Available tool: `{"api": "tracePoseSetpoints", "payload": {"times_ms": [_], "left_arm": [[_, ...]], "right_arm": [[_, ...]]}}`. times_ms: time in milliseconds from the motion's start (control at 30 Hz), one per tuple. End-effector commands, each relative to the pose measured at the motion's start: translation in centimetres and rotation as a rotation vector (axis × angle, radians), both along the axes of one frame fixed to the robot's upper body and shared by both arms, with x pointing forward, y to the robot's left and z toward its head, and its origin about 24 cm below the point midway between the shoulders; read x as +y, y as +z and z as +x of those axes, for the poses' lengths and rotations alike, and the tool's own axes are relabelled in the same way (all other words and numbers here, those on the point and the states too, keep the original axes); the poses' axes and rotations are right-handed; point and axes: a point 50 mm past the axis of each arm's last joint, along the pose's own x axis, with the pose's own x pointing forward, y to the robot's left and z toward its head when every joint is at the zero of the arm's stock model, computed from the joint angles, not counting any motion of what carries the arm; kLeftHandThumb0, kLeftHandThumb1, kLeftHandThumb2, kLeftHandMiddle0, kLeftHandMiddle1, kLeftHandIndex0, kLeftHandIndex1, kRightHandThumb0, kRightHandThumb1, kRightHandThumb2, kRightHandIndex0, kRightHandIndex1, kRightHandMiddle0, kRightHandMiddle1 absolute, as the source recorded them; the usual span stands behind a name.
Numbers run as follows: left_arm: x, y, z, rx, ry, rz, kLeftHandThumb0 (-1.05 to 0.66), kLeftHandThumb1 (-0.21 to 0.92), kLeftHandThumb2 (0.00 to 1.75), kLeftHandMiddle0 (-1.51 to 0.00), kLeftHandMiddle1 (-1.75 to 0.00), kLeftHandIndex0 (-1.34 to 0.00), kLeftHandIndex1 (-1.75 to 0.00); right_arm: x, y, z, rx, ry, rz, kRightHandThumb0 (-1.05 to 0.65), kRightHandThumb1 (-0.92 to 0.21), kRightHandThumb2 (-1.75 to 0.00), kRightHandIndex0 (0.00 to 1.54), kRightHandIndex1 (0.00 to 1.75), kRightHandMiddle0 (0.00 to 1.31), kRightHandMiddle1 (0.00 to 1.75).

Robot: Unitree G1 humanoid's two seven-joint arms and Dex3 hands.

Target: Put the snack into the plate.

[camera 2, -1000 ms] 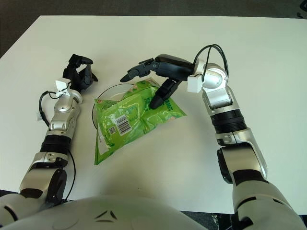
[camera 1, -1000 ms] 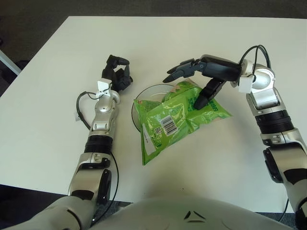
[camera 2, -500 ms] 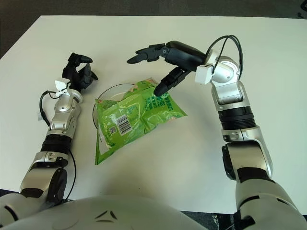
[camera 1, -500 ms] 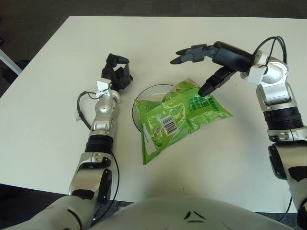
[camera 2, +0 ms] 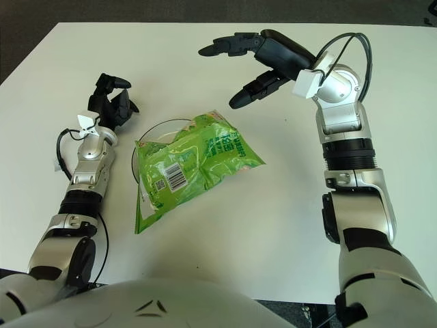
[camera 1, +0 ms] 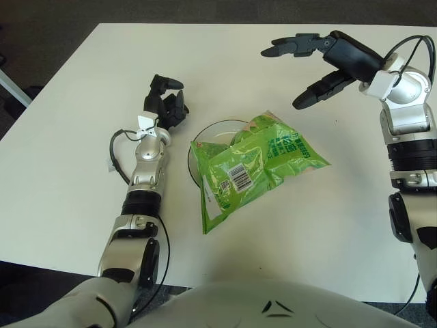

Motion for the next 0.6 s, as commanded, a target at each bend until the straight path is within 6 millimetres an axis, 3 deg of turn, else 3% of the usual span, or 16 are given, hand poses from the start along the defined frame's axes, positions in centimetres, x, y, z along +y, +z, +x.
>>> {"api": "tracePoseSetpoints", "payload": {"times_ms": [0, 267, 567], "left_arm": [[-0.4, -4.6, -1.8, 0.146, 0.001, -0.033, -0.37, 0.75, 0.74, -0.83, -1.75, -0.31, -1.75], [-0.3, -4.6, -1.8, 0.143, 0.001, -0.033, -0.37, 0.75, 0.74, -0.83, -1.75, -0.31, -1.75], [-0.2, -4.6, -1.8, 0.139, 0.0, -0.03, -0.37, 0.75, 0.74, -0.84, -1.75, -0.31, -1.75]], "right_arm": [[-1.4, 1.1, 0.3, -0.017, -0.065, 0.07, -0.45, -0.92, -0.05, 0.44, 0.02, 0.58, 0.07], [-3.5, 0.8, 0.4, -0.029, -0.134, 0.133, -0.45, -0.91, -0.02, 0.46, 0.02, 0.6, 0.07], [-5.2, -0.9, 0.4, 0.037, -0.224, 0.28, -0.44, -0.9, -0.01, 0.52, 0.02, 0.62, 0.07]]}}
